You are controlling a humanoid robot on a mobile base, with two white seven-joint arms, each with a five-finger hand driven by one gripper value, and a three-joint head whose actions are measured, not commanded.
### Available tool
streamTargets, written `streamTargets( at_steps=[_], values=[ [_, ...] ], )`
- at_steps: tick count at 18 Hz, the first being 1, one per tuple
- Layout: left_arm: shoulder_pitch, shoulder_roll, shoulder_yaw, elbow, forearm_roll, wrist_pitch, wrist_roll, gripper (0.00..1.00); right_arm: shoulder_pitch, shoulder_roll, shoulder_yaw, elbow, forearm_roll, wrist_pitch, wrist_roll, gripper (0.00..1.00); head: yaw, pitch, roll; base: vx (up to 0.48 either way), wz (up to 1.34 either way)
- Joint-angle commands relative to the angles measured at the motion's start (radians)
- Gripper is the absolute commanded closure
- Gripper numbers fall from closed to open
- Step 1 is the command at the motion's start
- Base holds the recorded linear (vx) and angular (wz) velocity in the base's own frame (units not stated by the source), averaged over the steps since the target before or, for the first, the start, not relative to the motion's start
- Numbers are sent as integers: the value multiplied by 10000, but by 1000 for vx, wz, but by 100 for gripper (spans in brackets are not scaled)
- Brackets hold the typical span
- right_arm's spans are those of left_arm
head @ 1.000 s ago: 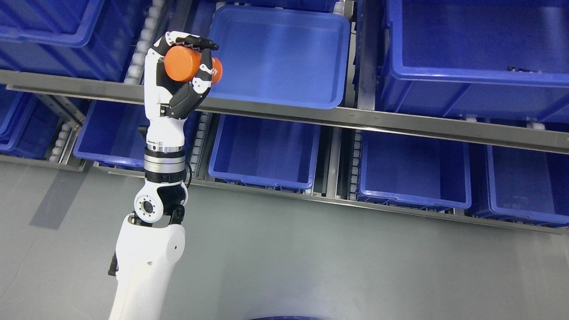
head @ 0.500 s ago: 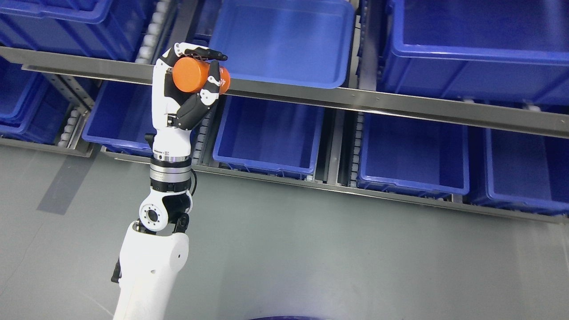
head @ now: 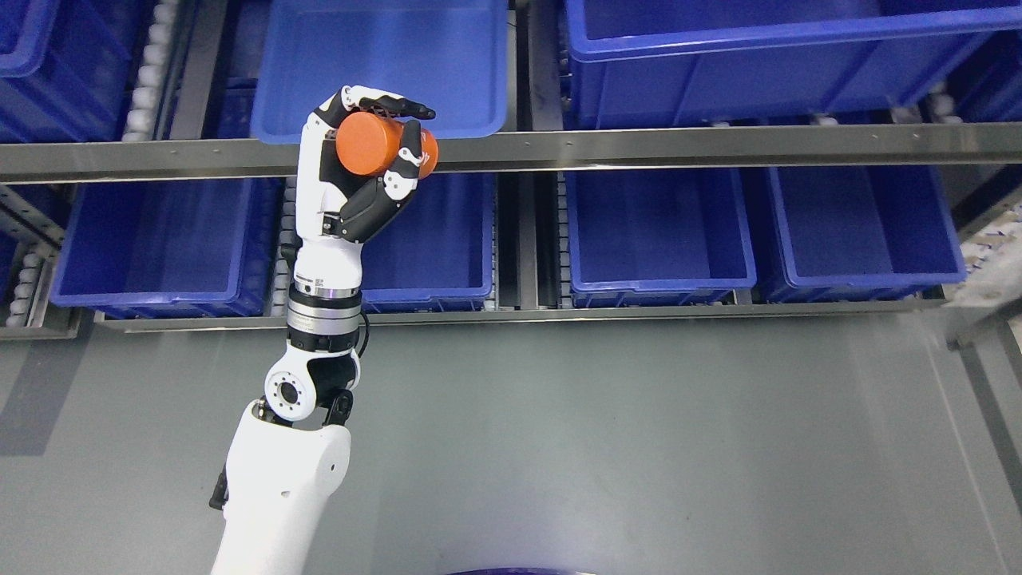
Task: Grab orange capacitor from left shelf to right desk
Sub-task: 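Hold the capacitor in the left hand while the robot turns toward the steel table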
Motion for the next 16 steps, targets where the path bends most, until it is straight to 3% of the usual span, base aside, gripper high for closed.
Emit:
streamTargets(
  at_steps=[1,16],
  values=[
    [18,174,-470,-49,-2,-18,0,99,226,-174,-107,-175,61,-2,3,0,0,0,0,-82,-554],
    [-13,174,-838,-49,-2,-80,0,99,226,-174,-107,-175,61,-2,3,0,0,0,0,-39,-547]
  ],
)
